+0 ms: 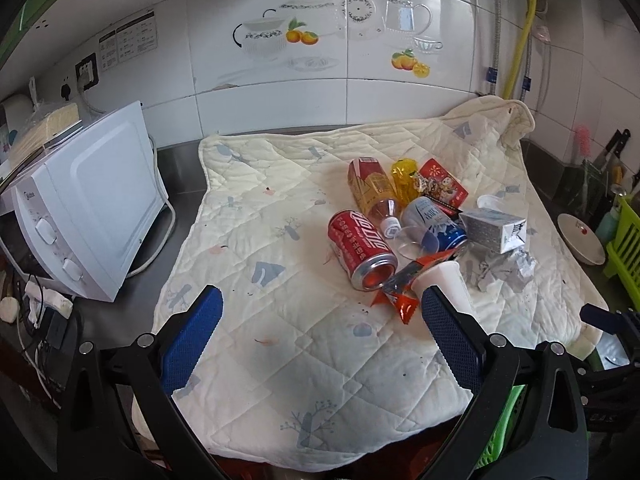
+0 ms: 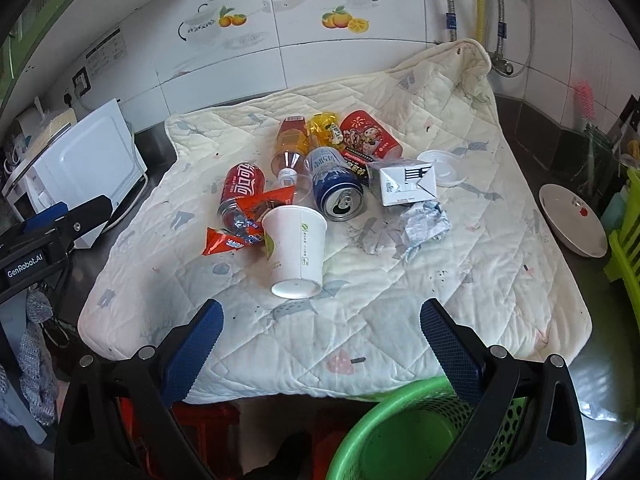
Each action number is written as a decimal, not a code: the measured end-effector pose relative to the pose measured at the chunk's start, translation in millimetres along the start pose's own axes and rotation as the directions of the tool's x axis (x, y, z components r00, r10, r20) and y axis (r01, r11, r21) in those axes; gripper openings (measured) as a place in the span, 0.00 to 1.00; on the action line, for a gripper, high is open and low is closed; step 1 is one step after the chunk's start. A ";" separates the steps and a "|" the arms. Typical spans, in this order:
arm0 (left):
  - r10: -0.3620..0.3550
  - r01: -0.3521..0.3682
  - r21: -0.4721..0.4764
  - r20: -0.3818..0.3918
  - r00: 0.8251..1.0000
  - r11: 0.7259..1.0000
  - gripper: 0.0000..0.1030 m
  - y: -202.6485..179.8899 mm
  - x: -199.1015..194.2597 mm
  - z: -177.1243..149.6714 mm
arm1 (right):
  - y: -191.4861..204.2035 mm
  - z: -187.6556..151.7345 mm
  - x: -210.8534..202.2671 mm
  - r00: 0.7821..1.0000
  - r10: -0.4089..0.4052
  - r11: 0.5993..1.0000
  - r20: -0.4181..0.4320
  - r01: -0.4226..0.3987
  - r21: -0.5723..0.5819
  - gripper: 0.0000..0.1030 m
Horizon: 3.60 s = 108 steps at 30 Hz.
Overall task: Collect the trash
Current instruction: 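Grasp the white paper cup with the right gripper, then grasp the red snack wrapper with the left gripper while the right gripper holds the cup, then drop the paper cup and red wrapper into the green basket with both grippers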
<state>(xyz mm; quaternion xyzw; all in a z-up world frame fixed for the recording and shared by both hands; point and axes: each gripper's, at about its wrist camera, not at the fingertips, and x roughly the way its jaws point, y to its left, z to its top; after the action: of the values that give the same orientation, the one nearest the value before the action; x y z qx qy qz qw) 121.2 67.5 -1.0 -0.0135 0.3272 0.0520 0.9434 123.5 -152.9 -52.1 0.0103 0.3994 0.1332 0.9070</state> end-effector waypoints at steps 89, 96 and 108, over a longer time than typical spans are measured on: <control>-0.543 0.581 0.194 -0.216 0.812 0.791 0.00 -70.0 87.0 -9.0 | -31.8 -30.2 21.8 0.994 -0.050 0.998 -0.095 0.052 0.019 0.57; -0.594 0.632 0.186 -0.222 0.773 0.752 0.00 -92.5 43.7 -27.0 | -60.3 -75.0 -11.6 0.987 -0.112 0.992 -0.114 0.117 0.039 0.57; -0.663 0.729 0.222 -0.307 0.683 0.648 0.00 -156.3 -7.3 -75.6 | -123.8 -143.9 -49.5 0.963 -0.199 0.962 -0.182 0.228 0.152 0.58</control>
<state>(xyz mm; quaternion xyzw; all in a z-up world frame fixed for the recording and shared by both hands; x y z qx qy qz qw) 85.7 -93.0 -57.2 0.0128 0.3924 -0.3724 0.8409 15.8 -297.3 -129.8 0.0341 0.4817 -0.0003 0.8757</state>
